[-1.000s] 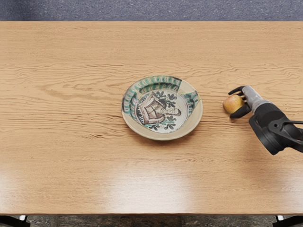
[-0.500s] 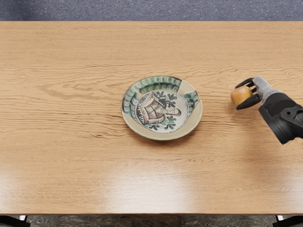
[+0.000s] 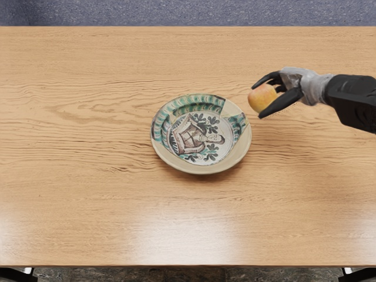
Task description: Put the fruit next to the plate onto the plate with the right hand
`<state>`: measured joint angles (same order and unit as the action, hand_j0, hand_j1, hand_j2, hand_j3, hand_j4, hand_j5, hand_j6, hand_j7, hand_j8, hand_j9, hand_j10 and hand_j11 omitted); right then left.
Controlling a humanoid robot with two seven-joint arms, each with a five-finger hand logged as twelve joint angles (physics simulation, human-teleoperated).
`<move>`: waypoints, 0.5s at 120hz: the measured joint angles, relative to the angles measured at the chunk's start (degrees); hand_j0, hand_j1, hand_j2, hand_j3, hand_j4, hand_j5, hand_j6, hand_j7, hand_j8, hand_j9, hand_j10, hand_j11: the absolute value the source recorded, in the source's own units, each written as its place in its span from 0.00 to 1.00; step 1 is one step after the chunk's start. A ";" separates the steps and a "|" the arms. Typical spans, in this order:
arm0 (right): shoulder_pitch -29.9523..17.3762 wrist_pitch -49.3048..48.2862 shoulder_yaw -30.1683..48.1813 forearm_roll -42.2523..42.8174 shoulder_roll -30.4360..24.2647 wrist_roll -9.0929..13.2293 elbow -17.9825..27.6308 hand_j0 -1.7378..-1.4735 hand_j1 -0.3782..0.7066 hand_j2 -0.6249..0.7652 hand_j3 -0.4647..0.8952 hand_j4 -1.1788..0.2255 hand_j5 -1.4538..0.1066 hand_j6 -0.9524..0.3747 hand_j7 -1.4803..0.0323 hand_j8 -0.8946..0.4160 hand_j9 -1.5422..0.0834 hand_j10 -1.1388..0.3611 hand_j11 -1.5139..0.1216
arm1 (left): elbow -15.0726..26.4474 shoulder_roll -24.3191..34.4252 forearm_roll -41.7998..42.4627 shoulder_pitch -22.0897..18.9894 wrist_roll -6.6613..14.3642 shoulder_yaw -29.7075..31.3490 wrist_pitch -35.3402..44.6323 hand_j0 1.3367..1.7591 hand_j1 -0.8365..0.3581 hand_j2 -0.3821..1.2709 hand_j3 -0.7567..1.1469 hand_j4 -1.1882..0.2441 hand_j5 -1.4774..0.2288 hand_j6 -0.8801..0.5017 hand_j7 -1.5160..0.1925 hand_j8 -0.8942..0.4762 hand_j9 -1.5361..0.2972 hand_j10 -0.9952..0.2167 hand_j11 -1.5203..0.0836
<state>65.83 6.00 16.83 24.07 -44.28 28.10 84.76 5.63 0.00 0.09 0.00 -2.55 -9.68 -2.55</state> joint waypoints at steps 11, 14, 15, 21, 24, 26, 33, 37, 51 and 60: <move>2.09 3.09 -0.66 0.20 2.14 0.55 1.75 0.32 0.54 0.55 0.34 0.49 0.36 0.50 0.41 0.41 0.42 0.35 0.41 | 0.00 0.00 0.00 0.00 0.00 0.00 0.00 0.76 0.74 0.26 0.40 0.66 0.68 0.46 0.70 0.47 0.66 0.62 0.75; 2.94 4.23 -1.39 0.22 3.11 0.69 2.02 0.32 0.54 0.55 0.34 0.49 0.36 0.50 0.41 0.41 0.42 0.35 0.41 | 0.00 0.00 0.00 0.00 0.00 0.00 0.00 0.76 0.74 0.26 0.40 0.66 0.68 0.46 0.70 0.47 0.66 0.62 0.75; 3.23 4.65 -1.68 0.23 3.47 0.75 2.10 0.32 0.53 0.55 0.34 0.49 0.36 0.50 0.41 0.41 0.42 0.35 0.40 | 0.00 0.00 0.00 0.00 0.00 0.00 0.00 0.76 0.74 0.26 0.40 0.66 0.68 0.46 0.70 0.47 0.66 0.62 0.75; 4.87 7.39 -3.60 0.26 5.85 0.97 2.46 0.32 0.53 0.54 0.34 0.49 0.36 0.50 0.41 0.41 0.42 0.35 0.40 | 0.00 0.00 0.00 0.00 0.00 0.00 0.00 0.76 0.74 0.26 0.40 0.66 0.68 0.46 0.70 0.47 0.66 0.62 0.75; 5.71 8.95 -4.74 0.27 7.09 1.04 2.59 0.32 0.53 0.55 0.34 0.49 0.36 0.50 0.41 0.42 0.42 0.35 0.40 | 0.00 0.00 0.00 0.00 0.00 0.00 0.00 0.76 0.74 0.26 0.40 0.66 0.68 0.46 0.70 0.47 0.66 0.62 0.75; 6.29 10.11 -5.62 0.28 7.95 1.07 2.65 0.32 0.53 0.55 0.34 0.49 0.36 0.50 0.41 0.41 0.42 0.35 0.40 | 0.00 0.00 0.00 0.00 0.00 0.00 0.00 0.76 0.74 0.26 0.40 0.66 0.68 0.46 0.70 0.47 0.66 0.62 0.75; 8.54 14.44 -9.10 0.29 11.13 1.17 2.82 0.32 0.54 0.55 0.34 0.49 0.36 0.50 0.41 0.41 0.42 0.35 0.40 | 0.00 0.00 0.00 0.00 0.00 0.00 0.00 0.76 0.74 0.26 0.40 0.66 0.68 0.46 0.70 0.47 0.66 0.62 0.75; 9.77 16.97 -11.17 0.36 12.92 1.18 2.89 0.32 0.54 0.56 0.34 0.49 0.36 0.50 0.41 0.41 0.42 0.35 0.40 | 0.00 0.00 0.00 0.00 0.00 0.00 0.00 0.76 0.74 0.26 0.40 0.66 0.68 0.46 0.70 0.47 0.66 0.62 0.75; 12.16 24.33 -17.22 1.55 18.47 1.20 3.00 0.32 0.54 0.56 0.34 0.49 0.36 0.50 0.41 0.41 0.42 0.35 0.40 | 0.00 0.00 0.00 0.00 0.00 0.00 0.00 0.76 0.74 0.26 0.40 0.66 0.68 0.46 0.70 0.47 0.66 0.62 0.75; 12.73 26.69 -20.36 2.35 21.37 1.21 2.98 0.32 0.54 0.56 0.34 0.49 0.36 0.50 0.41 0.42 0.42 0.35 0.40 | 0.00 0.00 0.00 0.00 0.00 0.00 0.00 0.76 0.74 0.26 0.40 0.66 0.68 0.46 0.70 0.47 0.66 0.62 0.75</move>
<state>78.56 32.68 -3.53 26.42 -22.91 29.31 87.74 5.63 0.00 0.09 0.00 -2.55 -9.67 -2.55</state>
